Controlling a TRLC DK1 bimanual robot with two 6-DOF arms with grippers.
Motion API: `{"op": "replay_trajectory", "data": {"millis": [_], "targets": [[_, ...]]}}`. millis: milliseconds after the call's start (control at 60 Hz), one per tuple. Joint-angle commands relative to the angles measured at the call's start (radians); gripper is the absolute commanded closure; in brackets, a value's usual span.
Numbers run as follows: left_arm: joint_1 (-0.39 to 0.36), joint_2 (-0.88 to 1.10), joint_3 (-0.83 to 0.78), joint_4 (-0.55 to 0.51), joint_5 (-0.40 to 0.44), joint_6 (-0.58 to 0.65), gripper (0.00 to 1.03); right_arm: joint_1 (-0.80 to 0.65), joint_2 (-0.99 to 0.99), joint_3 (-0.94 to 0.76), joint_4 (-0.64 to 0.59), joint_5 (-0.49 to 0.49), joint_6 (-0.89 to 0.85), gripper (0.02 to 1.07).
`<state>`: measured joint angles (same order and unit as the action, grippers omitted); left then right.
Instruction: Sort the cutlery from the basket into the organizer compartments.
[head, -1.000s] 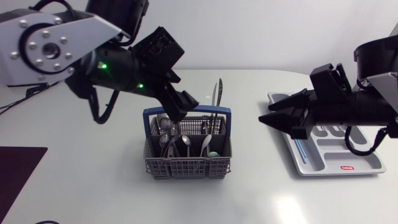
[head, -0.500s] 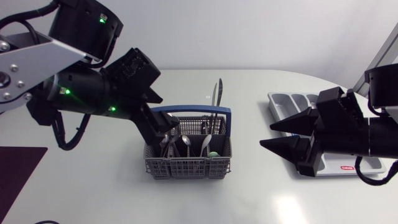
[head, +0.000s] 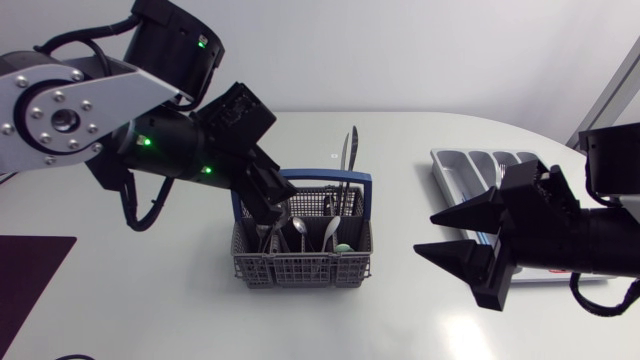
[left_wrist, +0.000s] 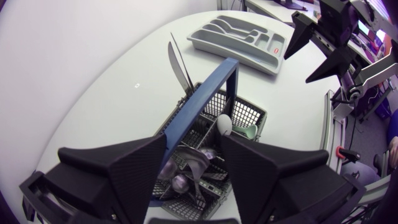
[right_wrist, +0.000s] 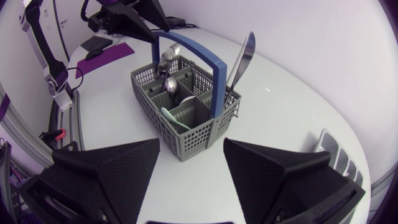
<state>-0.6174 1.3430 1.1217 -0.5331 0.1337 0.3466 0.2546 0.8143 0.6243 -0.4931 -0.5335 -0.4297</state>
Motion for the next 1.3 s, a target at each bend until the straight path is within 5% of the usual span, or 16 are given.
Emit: {"op": "replay_trajectory", "data": {"millis": [0,467,700,917,1050,1283], "targets": [[-0.012,0.041,-0.028,-0.051,0.018,-0.020,0.48,0.009,-0.020,-0.035,-0.004,0.009,0.012,0.32],[-0.056,-0.285,-0.085,-0.142,0.035,0.124,0.48,0.057,-0.055,-0.066,-0.010,0.023,-0.006,0.32],[0.016,-0.331,-0.194,-0.174,0.083,0.310,0.48,0.078,-0.050,-0.061,-0.015,0.030,-0.009,0.32],[0.064,-0.303,-0.301,-0.087,0.103,0.437,0.48,0.077,0.000,-0.083,0.024,0.056,-0.012,0.32],[0.136,-0.254,-0.336,-0.030,0.216,0.500,0.48,0.078,0.056,-0.090,0.057,0.076,-0.009,0.32],[0.139,-0.111,-0.361,0.131,0.308,0.509,0.48,0.077,0.106,-0.107,0.093,0.101,-0.014,0.32]]}}
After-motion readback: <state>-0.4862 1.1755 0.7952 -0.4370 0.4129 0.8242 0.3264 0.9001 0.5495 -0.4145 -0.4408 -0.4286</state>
